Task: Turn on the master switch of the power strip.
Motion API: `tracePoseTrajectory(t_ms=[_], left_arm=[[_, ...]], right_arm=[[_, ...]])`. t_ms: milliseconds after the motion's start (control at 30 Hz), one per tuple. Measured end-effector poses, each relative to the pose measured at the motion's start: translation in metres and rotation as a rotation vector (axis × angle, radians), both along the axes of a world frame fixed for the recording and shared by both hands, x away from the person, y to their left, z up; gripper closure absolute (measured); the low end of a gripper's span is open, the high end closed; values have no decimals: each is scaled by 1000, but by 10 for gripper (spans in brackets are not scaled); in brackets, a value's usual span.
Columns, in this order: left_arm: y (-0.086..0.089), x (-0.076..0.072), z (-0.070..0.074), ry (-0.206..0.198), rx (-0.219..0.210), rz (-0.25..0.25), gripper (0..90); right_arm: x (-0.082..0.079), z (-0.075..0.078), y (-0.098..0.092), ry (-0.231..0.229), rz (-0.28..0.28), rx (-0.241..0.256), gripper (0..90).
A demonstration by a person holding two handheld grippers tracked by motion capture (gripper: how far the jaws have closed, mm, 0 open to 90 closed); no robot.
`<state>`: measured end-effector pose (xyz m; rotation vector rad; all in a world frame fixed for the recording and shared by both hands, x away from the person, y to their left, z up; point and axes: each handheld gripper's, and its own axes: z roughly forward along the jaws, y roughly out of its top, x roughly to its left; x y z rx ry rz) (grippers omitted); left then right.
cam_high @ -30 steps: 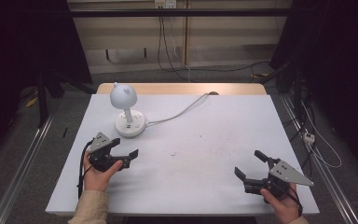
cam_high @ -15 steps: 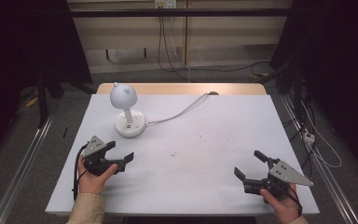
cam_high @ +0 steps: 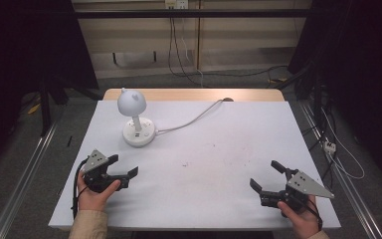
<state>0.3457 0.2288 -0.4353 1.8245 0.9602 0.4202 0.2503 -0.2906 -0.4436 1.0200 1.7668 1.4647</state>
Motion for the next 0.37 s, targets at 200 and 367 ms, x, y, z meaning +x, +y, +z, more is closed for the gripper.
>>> tracePoseTrajectory(t_ms=[200, 367], left_arm=[[3, -4, -1, 2, 2, 0, 84], [4, -5, -2, 6, 7, 11, 54]], right_arm=[[0, 0, 0, 0, -1, -2, 52], [1, 0, 0, -1, 0, 2, 52]])
